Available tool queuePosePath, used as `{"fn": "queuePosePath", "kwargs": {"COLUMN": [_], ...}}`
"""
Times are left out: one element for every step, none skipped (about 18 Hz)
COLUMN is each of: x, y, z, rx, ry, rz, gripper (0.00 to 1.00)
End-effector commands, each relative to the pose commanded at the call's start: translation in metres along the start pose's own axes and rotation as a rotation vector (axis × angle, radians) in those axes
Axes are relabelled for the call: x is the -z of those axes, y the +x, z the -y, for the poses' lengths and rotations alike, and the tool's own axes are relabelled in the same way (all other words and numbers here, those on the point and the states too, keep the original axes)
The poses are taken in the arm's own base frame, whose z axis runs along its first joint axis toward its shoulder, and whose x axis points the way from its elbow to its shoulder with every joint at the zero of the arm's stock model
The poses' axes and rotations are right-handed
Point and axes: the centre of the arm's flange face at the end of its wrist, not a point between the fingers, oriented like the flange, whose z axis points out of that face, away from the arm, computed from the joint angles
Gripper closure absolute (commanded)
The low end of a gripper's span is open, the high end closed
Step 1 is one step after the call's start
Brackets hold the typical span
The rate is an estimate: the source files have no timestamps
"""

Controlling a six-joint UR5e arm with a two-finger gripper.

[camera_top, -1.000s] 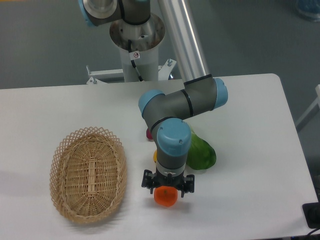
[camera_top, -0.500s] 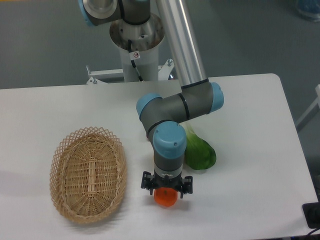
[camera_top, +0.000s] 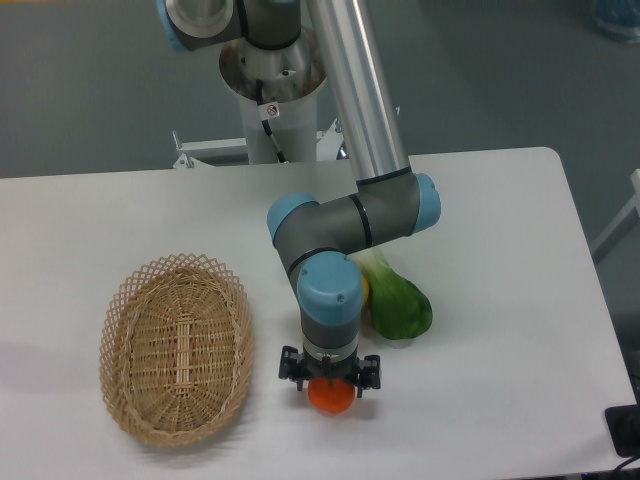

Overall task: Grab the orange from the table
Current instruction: 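Close the gripper fingers around the orange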

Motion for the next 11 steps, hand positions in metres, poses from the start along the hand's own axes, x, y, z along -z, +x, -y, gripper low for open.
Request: {"fn": "queuePosePath", "kwargs": {"x": [-0.0006,0.0000,-0.0006,-0.0006,0.0005,0.0015,0.0009,0.0020,0.0021,0.0038,0.0058], "y": [-0.0001,0.0026,0.0038,0.0038,0.0037,0.0037,0.0039,0.0039,0.0039,0.0036,0.0035], "z": [0.0001,0.0014,0.0011,0.0011,0.0012,0.0013,0.0008,0.0009,0.0011,0.0017,0.0019], "rx": [-0.001,-0.005,-0.006,-0.006,-0.001,0.006,0.008,0.008,0.008,0.008,0.009], "ry": [-0.006,-0.005,-0.007,-0.007,-0.006,-0.004,-0.006,-0.004,-0.003,0.000,0.002], "rz": [0.009,0.010,0.011,0.011,0.011,0.012,0.011,0.012,0.013,0.014,0.015], "gripper": [0.00,0.01,0.05,0.07,0.08,0.11,0.15,0.18,0.19,0.22,0.26]}}
